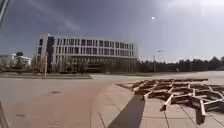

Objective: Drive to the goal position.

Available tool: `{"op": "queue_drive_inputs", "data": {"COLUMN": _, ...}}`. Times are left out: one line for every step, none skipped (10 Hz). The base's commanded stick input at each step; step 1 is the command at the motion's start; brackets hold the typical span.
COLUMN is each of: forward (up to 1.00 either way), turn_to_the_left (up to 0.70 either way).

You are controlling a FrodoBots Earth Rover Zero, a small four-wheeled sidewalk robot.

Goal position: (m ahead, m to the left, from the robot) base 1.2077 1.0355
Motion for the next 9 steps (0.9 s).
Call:
{"op": "queue_drive_inputs", "data": {"forward": 0.05, "turn_to_the_left": 0.0}}
{"op": "queue_drive_inputs", "data": {"forward": 0.05, "turn_to_the_left": 0.0}}
{"op": "queue_drive_inputs", "data": {"forward": 0.05, "turn_to_the_left": 0.0}}
{"op": "queue_drive_inputs", "data": {"forward": 0.05, "turn_to_the_left": 0.0}}
{"op": "queue_drive_inputs", "data": {"forward": 0.05, "turn_to_the_left": 0.0}}
{"op": "queue_drive_inputs", "data": {"forward": 0.04, "turn_to_the_left": 0.0}}
{"op": "queue_drive_inputs", "data": {"forward": 0.05, "turn_to_the_left": 0.0}}
{"op": "queue_drive_inputs", "data": {"forward": 0.05, "turn_to_the_left": 0.0}}
{"op": "queue_drive_inputs", "data": {"forward": 0.05, "turn_to_the_left": 0.0}}
